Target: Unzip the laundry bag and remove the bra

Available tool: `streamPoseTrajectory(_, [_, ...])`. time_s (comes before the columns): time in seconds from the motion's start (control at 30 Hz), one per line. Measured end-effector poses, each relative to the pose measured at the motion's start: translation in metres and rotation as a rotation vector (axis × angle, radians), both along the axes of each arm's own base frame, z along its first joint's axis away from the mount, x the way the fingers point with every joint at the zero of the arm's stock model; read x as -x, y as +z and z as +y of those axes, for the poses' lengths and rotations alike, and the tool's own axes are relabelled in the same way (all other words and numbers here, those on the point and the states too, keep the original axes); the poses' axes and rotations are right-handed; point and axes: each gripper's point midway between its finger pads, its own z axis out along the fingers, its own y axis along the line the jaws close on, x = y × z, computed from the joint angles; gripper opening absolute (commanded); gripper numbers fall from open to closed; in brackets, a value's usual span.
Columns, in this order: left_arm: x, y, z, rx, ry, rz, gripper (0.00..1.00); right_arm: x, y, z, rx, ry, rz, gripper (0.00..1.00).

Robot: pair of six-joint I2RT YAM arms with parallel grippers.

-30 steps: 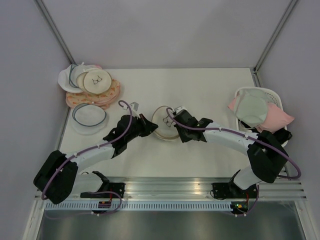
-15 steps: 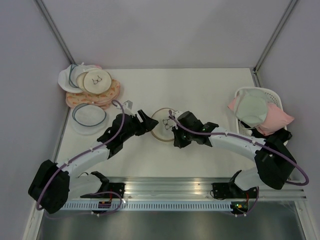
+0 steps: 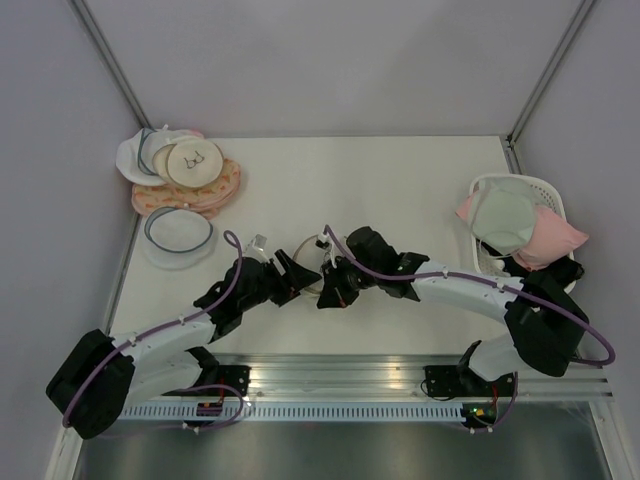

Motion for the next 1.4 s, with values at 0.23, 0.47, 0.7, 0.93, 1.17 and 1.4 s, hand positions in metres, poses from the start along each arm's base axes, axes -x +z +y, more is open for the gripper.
streamPoseTrajectory(0.23, [-0.006,0.002,-0.009,0.058,0.015,0.009,0.47,0.014,-0.018,0.002,0.053,0.037,0.026,0.0])
streamPoseTrajectory(0.47, [-0.008,0.001,-0.012,0.069,0.018,0.013,0.02,0.012,-0.026,-0.005,0.112,0.02,0.007,0.0])
streamPoseTrajectory(0.7, [-0.011,0.0,-0.011,0.064,0.033,0.006,0.02,0.003,-0.043,-0.023,0.259,-0.033,-0.029,0.0])
streamPoseTrajectory(0.93, [-0.011,-0.002,-0.009,0.052,0.038,0.011,0.22,-0.009,-0.072,-0.058,0.465,-0.146,-0.054,0.0])
streamPoseTrajectory(1.17, [-0.01,0.006,-0.007,0.043,0.022,-0.04,0.77,-0.038,-0.078,-0.097,0.623,-0.351,-0.112,0.0])
streamPoseTrajectory(1.4, [-0.016,0.014,0.01,-0.012,0.092,-0.099,0.82,-0.059,-0.078,-0.123,0.684,-0.485,-0.133,0.01])
